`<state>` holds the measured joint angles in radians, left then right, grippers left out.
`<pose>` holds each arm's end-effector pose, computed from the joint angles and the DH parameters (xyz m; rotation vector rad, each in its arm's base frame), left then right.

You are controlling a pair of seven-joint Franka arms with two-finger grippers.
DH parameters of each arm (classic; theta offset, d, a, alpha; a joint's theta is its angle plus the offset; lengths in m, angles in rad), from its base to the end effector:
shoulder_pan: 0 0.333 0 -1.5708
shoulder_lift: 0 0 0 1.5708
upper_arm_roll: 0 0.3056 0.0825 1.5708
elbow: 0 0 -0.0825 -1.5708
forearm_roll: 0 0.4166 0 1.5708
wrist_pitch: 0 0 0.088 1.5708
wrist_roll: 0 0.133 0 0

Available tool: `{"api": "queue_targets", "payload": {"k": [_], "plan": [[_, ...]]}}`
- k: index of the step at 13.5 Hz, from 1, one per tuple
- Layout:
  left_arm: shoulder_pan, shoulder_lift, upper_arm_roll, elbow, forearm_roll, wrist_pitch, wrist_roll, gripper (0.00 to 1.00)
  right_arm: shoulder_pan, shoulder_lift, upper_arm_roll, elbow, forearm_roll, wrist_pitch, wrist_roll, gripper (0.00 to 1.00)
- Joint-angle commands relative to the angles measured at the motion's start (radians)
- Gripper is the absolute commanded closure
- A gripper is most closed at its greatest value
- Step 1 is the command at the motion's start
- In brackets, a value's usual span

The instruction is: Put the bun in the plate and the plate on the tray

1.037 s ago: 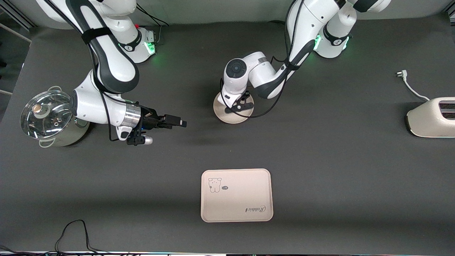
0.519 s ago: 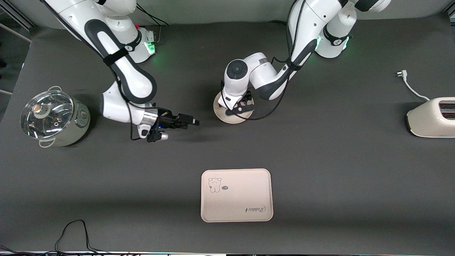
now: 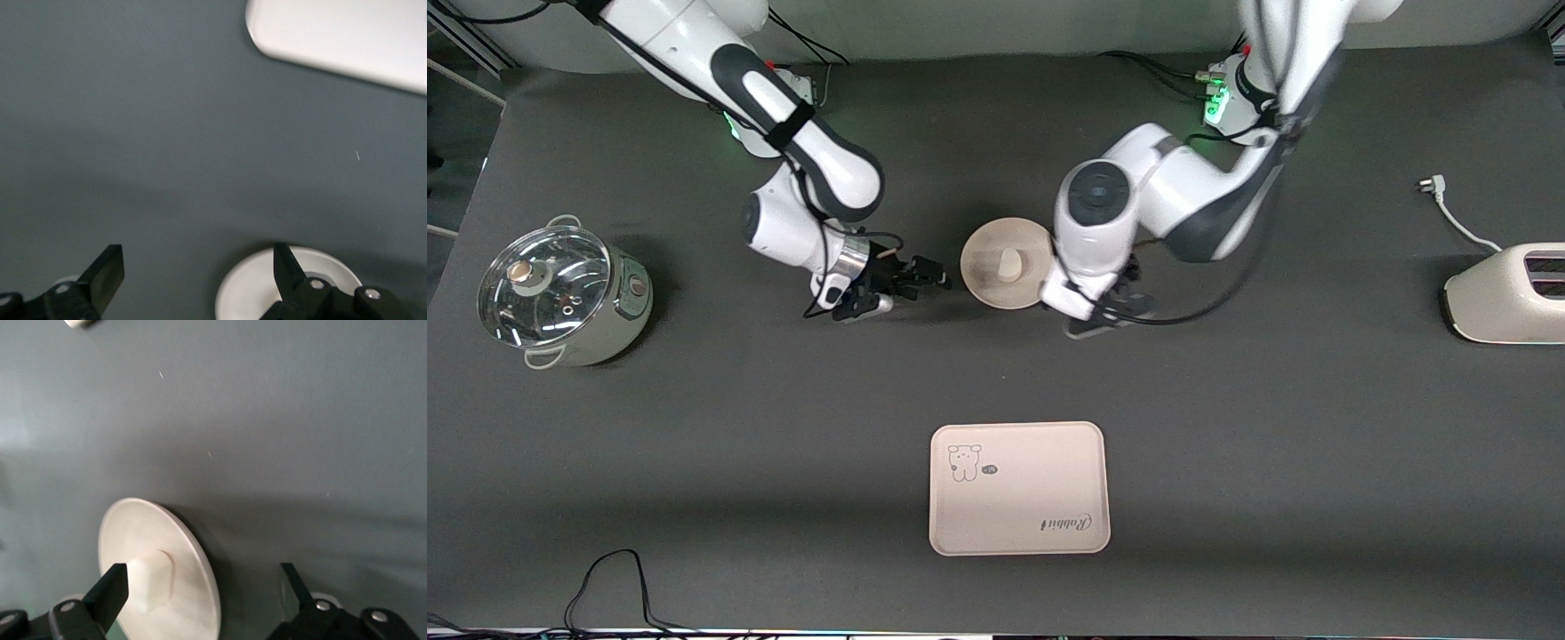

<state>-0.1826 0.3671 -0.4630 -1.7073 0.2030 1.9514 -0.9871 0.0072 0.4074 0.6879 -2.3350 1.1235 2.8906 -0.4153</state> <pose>0.5518 -0.3688 0.3393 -3.0371 -0.4253 0.0583 0.4213 0.3252 0.1381 -2.5343 0.0603 0.0017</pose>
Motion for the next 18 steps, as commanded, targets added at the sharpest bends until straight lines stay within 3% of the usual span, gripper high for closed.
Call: {"api": "queue_targets", "payload": {"k": [1,3,6,7,9,11,13,18], "plan": [[0.106,-0.045,-0.003,0.050,-0.011,-0.109,0.164,0.00,0.004,0.074,0.065,-0.007,0.032,0.134,-0.037,0.00],[0.149,-0.048,0.032,0.101,-0.020,-0.185,0.208,0.00,0.023,0.123,0.093,-0.009,0.032,0.215,-0.037,0.00],[0.137,-0.106,0.186,0.126,-0.025,-0.279,0.405,0.00,0.051,0.200,0.125,-0.007,0.038,0.323,-0.036,0.05],[0.137,-0.125,0.222,0.126,-0.025,-0.302,0.454,0.00,0.051,0.215,0.142,-0.007,0.038,0.355,-0.037,0.16],[0.134,-0.163,0.300,0.124,-0.036,-0.330,0.584,0.00,0.051,0.217,0.154,-0.007,0.038,0.357,-0.040,0.66],[0.129,-0.195,0.398,0.124,-0.106,-0.357,0.715,0.00,0.051,0.223,0.154,-0.006,0.038,0.355,-0.039,1.00],[0.103,-0.221,0.486,0.118,-0.128,-0.373,0.793,0.00,0.051,0.225,0.156,-0.006,0.038,0.355,-0.036,1.00],[0.141,-0.269,0.500,0.081,-0.108,-0.394,0.841,0.00,0.047,0.206,0.156,0.022,0.039,0.355,-0.022,1.00]]}}
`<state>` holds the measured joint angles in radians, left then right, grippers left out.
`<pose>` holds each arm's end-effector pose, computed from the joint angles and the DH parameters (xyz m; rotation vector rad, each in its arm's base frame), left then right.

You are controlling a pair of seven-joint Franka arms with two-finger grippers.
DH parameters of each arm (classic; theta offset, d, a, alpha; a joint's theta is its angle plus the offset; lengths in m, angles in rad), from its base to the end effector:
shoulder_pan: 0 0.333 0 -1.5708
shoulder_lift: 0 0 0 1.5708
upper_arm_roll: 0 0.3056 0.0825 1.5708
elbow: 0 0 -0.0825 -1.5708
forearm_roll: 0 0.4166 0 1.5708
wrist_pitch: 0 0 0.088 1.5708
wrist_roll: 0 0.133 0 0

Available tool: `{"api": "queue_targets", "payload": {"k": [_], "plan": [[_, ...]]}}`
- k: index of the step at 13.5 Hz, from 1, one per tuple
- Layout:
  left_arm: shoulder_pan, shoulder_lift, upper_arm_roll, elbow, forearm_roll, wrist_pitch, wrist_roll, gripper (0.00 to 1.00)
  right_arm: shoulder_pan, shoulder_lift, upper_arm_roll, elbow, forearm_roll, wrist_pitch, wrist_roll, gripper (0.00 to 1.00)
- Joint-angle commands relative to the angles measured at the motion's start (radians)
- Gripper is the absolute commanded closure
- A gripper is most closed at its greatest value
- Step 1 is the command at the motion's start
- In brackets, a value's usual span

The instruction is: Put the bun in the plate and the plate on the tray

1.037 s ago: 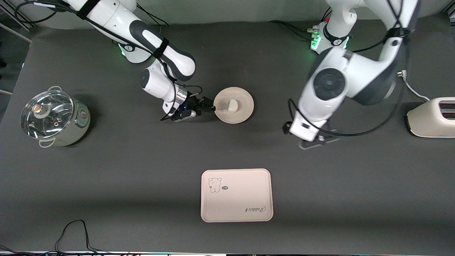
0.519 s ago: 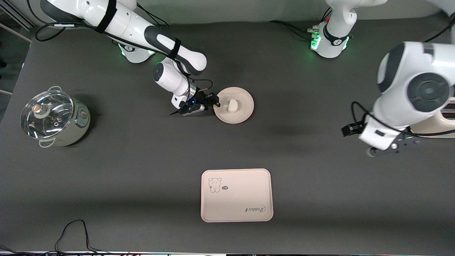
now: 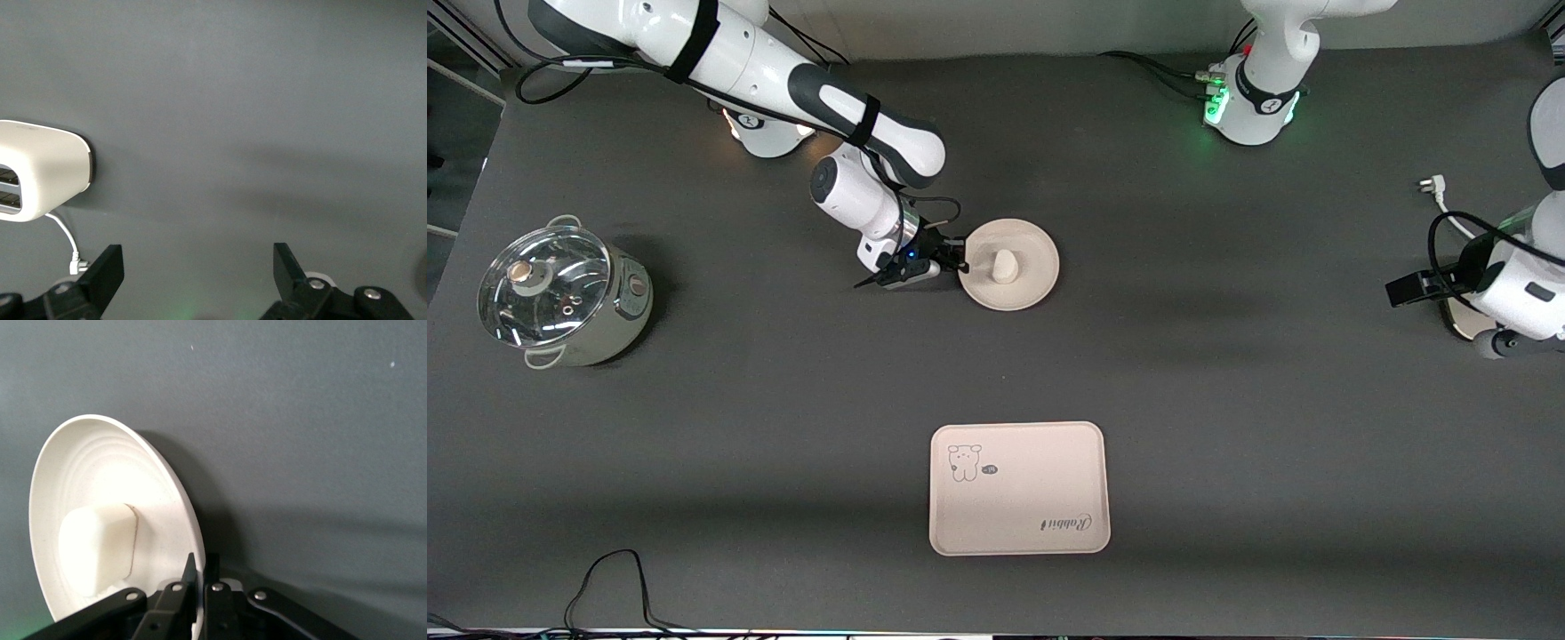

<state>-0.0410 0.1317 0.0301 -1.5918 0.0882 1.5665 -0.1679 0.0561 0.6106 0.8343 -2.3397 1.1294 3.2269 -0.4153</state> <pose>0.6125 0.0043 0.4988 -3.0191 -0.2276 0.2247 0.3520 0.3740 0.0952 -2.6156 0.0347 -0.0531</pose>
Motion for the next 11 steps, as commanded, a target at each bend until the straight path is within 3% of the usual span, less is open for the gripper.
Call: {"api": "queue_targets", "payload": {"k": [1,4,7,9,11], "plan": [[0.025,-0.034,0.007,-0.036,0.004,-0.009,0.030,0.00,-0.004,-0.005,0.008,0.026,0.033,0.018,-0.022,1.00],[0.032,-0.035,0.008,-0.031,-0.002,-0.006,0.080,0.00,-0.009,-0.023,0.006,0.057,0.033,0.007,-0.020,1.00],[0.029,-0.029,0.014,-0.030,-0.005,-0.005,0.091,0.00,-0.038,-0.023,-0.006,0.146,0.030,-0.100,-0.019,1.00],[0.006,-0.026,0.028,-0.028,0.004,-0.008,0.119,0.00,-0.038,-0.023,-0.072,0.222,0.013,-0.192,-0.019,1.00],[0.004,-0.026,0.030,-0.027,0.004,-0.009,0.133,0.00,-0.036,-0.014,-0.173,0.319,-0.083,-0.310,-0.010,1.00]]}}
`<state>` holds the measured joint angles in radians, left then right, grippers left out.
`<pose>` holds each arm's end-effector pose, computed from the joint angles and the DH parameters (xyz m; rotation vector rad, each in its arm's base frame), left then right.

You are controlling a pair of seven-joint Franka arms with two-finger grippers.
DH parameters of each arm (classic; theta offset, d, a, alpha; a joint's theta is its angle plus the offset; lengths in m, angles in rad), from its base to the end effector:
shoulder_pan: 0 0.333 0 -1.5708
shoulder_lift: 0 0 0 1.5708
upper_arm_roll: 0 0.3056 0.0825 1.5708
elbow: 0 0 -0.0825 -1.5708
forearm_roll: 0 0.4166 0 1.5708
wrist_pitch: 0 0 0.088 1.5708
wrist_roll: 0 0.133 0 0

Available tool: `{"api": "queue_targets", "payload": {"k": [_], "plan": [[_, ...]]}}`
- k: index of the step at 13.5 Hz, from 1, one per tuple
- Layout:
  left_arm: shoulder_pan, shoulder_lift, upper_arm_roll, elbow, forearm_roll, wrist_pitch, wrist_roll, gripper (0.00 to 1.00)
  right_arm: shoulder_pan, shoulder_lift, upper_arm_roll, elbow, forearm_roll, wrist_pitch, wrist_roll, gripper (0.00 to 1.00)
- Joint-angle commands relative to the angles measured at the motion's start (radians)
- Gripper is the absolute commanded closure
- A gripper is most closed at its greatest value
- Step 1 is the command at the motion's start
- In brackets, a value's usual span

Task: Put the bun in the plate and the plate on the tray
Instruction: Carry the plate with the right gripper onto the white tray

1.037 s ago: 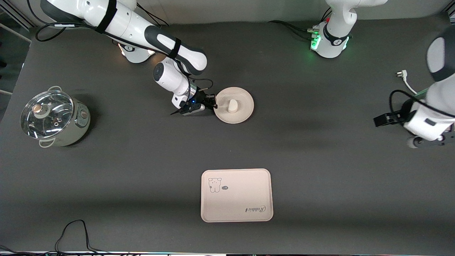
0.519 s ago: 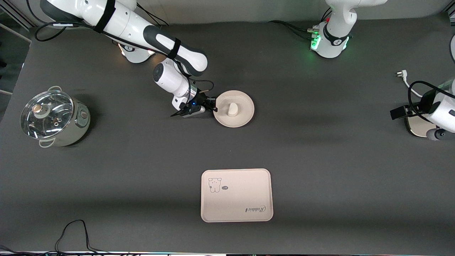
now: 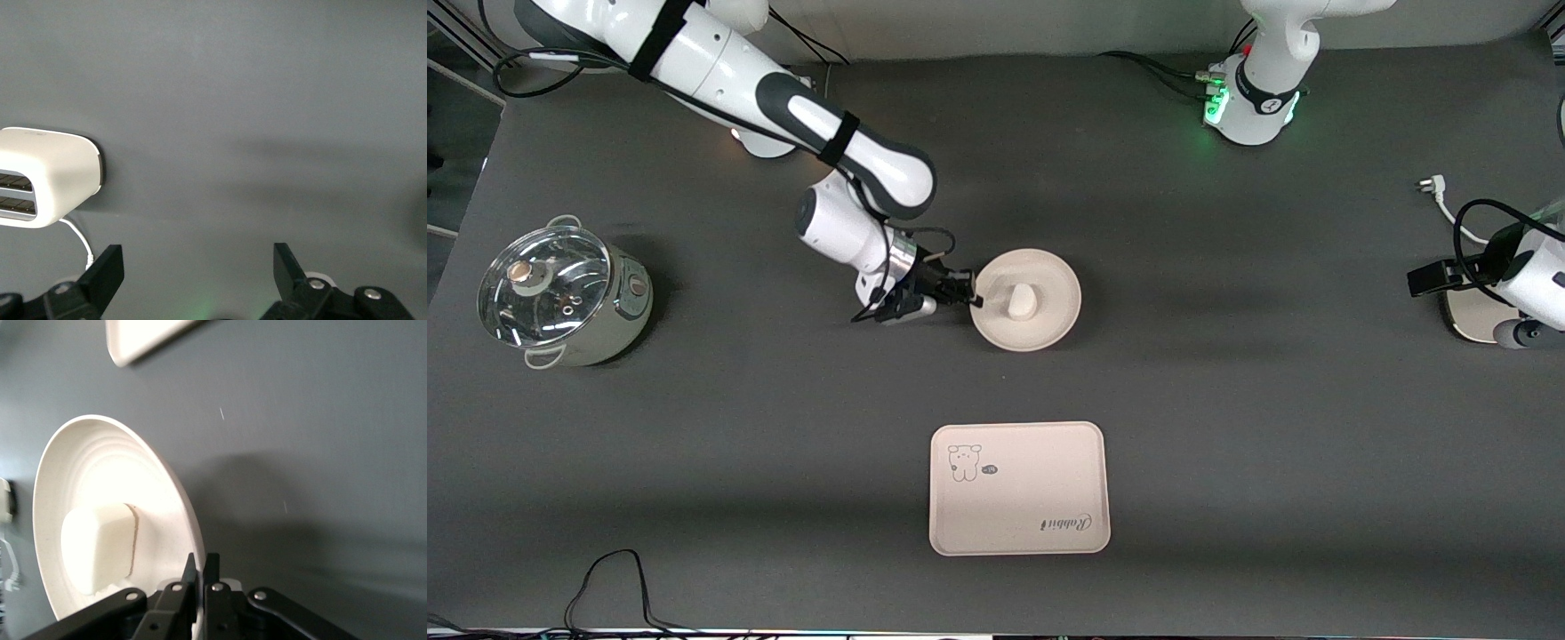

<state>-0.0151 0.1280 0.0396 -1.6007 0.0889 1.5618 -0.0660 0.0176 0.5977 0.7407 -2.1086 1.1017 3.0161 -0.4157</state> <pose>0.6095 0.0258 0.4964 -3.0314 -0.1273 0.2506 0.4738 0.3814 0.1478 -2.4346 0.1127 -0.1185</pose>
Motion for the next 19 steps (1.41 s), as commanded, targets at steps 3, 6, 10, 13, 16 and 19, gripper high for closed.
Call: {"api": "queue_targets", "payload": {"k": [3,6,10,13,16,19], "plan": [[-0.035,-0.021,0.034,-0.012,-0.009,0.015,0.032,0.00,0.005,0.040,-0.203,0.288,-0.330,-0.315,0.207,1.00],[-0.017,-0.016,0.032,-0.004,-0.043,0.037,0.031,0.00,0.007,0.170,-0.236,0.583,-0.751,-0.506,0.586,1.00],[-0.008,-0.014,0.032,0.004,-0.055,0.043,0.031,0.00,0.065,0.420,-0.233,0.955,-0.908,-0.534,0.683,1.00],[0.009,-0.014,0.032,0.004,-0.055,0.041,0.031,0.00,0.133,0.585,-0.238,1.198,-0.961,-0.530,0.681,1.00],[0.037,-0.016,0.031,0.005,-0.064,0.041,0.035,0.00,0.136,0.657,-0.238,1.219,-0.961,-0.468,0.664,1.00],[0.037,-0.019,0.031,0.021,-0.063,0.026,0.084,0.00,0.136,0.657,-0.241,1.210,-0.962,-0.471,0.672,0.25]]}}
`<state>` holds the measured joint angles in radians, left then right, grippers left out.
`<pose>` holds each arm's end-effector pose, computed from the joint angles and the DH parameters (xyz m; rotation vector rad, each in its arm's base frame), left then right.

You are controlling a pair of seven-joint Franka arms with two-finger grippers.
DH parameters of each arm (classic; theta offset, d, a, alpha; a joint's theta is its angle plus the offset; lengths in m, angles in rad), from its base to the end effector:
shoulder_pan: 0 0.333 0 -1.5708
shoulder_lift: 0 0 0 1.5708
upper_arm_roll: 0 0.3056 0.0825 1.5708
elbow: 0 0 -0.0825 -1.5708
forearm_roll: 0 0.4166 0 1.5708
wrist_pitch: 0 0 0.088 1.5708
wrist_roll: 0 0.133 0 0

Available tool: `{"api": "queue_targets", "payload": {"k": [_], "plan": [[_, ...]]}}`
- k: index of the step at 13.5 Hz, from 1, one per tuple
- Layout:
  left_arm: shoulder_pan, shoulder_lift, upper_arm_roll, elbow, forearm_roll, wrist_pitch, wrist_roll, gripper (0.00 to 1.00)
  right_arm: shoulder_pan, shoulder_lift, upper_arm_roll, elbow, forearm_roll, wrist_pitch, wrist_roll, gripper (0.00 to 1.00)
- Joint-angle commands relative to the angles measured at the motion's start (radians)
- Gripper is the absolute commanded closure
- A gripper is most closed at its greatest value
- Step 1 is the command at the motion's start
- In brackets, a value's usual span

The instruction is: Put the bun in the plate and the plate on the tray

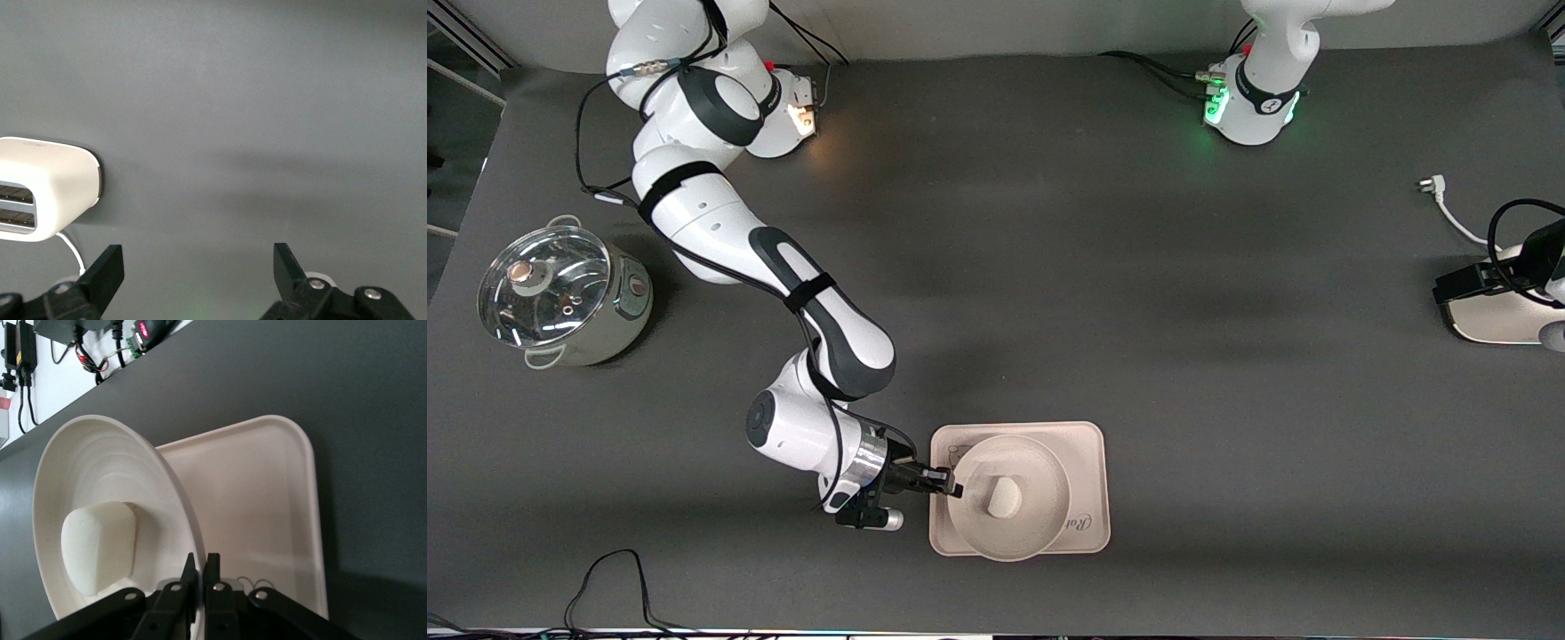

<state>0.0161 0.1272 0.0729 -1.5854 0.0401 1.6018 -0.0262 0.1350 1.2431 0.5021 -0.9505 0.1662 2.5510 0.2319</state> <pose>0.6147 0.0581 0.5069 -3.0862 -0.1725 0.1732 0.7713 0.3496 0.1424 -2.4637 0.1747 -0.2506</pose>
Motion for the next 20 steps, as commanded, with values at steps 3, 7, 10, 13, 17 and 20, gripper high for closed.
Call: {"api": "queue_targets", "payload": {"k": [3,7,10,13,17,20], "plan": [[0.004,-0.018,-0.001,0.004,-0.013,-0.002,0.013,0.00,0.017,-0.051,-0.004,0.041,-0.164,-0.093,0.099,0.00],[0.016,-0.024,0.001,0.004,-0.017,-0.009,0.006,0.00,-0.044,-0.268,-0.016,-0.009,-0.266,-0.433,0.146,0.00],[0.054,-0.063,-0.001,0.004,-0.025,-0.037,0.025,0.00,-0.112,-0.587,-0.112,-0.256,-0.219,-0.569,0.089,0.00],[0.054,-0.073,-0.007,-0.008,-0.039,-0.048,0.025,0.00,-0.106,-0.960,-0.337,-0.598,-0.068,-0.581,-0.007,0.00],[0.035,-0.109,-0.012,-0.065,-0.037,-0.045,0.023,0.00,-0.107,-1.333,-0.491,-0.924,-0.060,-0.632,-0.083,0.00],[-0.021,-0.106,-0.010,-0.093,-0.022,-0.016,0.009,0.00,-0.114,-1.401,-0.508,-0.933,-0.091,-0.719,-0.080,0.00]]}}
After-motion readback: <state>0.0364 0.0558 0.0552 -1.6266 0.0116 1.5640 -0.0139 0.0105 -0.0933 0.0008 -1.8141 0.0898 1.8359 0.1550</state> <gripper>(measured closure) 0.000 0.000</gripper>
